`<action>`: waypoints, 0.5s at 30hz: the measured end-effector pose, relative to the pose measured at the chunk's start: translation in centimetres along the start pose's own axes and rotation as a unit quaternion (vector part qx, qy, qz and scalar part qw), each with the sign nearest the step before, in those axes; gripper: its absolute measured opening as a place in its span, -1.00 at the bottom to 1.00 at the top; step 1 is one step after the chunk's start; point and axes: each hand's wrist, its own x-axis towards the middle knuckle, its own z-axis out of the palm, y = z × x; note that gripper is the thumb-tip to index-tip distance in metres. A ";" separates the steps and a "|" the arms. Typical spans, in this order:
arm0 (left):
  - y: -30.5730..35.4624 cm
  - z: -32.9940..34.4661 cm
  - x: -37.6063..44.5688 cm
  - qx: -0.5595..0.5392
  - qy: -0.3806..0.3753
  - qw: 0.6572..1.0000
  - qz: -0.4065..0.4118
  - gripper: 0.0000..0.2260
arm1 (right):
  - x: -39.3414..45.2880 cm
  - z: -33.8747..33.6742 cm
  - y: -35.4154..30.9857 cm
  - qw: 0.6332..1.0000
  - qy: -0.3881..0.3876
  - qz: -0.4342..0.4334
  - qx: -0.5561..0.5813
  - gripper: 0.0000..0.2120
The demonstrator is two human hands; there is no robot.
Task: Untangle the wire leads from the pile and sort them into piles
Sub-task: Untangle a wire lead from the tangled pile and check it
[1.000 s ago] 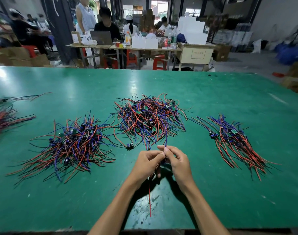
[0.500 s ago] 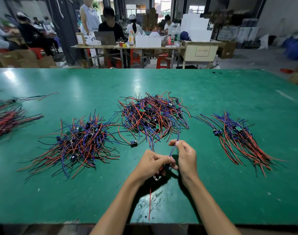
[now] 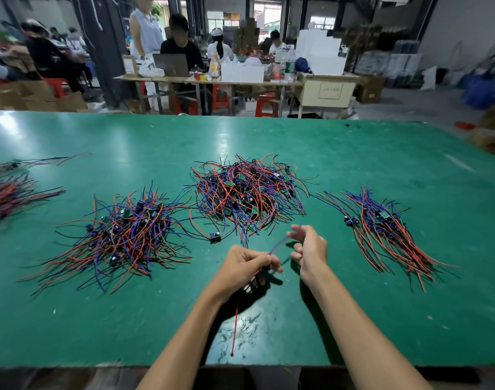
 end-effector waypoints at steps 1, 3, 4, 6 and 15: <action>0.0 -0.1 0.0 -0.018 0.027 0.999 0.010 -0.79 | -0.2 -0.3 0.4 0.999 -0.011 -0.036 -0.033 -0.74; 0.0 -0.3 0.3 -0.090 0.093 0.991 0.022 -0.82 | -0.8 -1.1 1.4 0.972 -0.033 -0.158 -0.173 -0.80; 0.1 -0.4 0.4 -0.142 0.126 0.981 0.025 -0.82 | -1.1 -1.3 2.0 0.941 -0.056 -0.224 -0.248 -0.88; 0.1 -1.0 0.6 -0.252 0.170 0.952 0.021 -0.83 | -1.8 -1.2 3.0 0.871 -0.121 -0.299 -0.370 -0.84; 0.0 -2.0 0.7 -0.422 0.195 0.885 0.021 -0.78 | -3.8 -0.3 2.6 0.856 -0.195 -0.323 -0.354 -0.65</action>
